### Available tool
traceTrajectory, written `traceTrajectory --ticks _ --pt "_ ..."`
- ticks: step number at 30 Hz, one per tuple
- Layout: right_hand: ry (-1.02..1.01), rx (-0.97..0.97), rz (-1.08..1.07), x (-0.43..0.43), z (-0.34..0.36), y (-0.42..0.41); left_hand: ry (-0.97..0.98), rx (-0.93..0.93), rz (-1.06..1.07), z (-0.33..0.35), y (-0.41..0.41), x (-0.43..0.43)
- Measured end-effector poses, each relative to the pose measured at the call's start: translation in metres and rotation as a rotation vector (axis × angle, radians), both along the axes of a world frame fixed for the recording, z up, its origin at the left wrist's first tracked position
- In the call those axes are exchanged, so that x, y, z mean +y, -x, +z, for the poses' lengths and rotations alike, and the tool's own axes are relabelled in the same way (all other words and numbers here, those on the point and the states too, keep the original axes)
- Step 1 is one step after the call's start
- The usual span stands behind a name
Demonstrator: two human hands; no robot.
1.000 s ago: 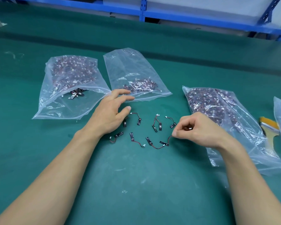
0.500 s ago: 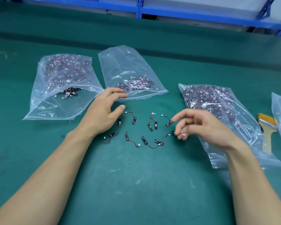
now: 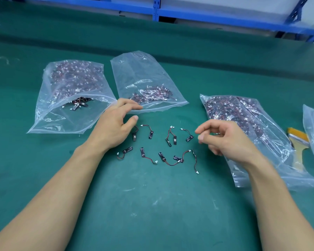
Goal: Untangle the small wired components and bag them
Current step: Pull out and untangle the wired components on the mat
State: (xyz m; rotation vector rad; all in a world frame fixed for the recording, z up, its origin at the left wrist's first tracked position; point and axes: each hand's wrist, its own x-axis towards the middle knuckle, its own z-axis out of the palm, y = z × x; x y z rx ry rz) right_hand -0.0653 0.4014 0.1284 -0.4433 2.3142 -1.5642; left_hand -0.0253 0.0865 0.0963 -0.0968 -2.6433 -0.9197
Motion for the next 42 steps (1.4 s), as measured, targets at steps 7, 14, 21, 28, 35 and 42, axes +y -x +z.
traceTrajectory --ticks 7,14,21,28,35,42 --pt "-0.115 0.140 -0.199 -0.014 -0.021 0.007 -0.030 -0.001 0.064 -0.002 0.002 -0.005" --pt "-0.186 0.204 -0.232 -0.014 -0.028 0.010 -0.059 -0.037 0.089 -0.002 0.000 -0.004" --pt "-0.173 0.200 -0.199 -0.017 -0.033 0.011 -0.081 -0.070 0.101 0.000 -0.001 -0.007" --pt "-0.218 0.221 -0.161 -0.016 -0.034 0.013 -0.107 -0.073 0.113 0.000 -0.001 -0.006" --pt "-0.158 0.185 -0.181 -0.015 -0.034 0.013 -0.122 -0.061 0.118 -0.001 0.000 -0.005" --pt "-0.135 0.156 -0.198 -0.015 -0.032 0.013 -0.108 -0.053 0.118 0.000 0.000 -0.006"
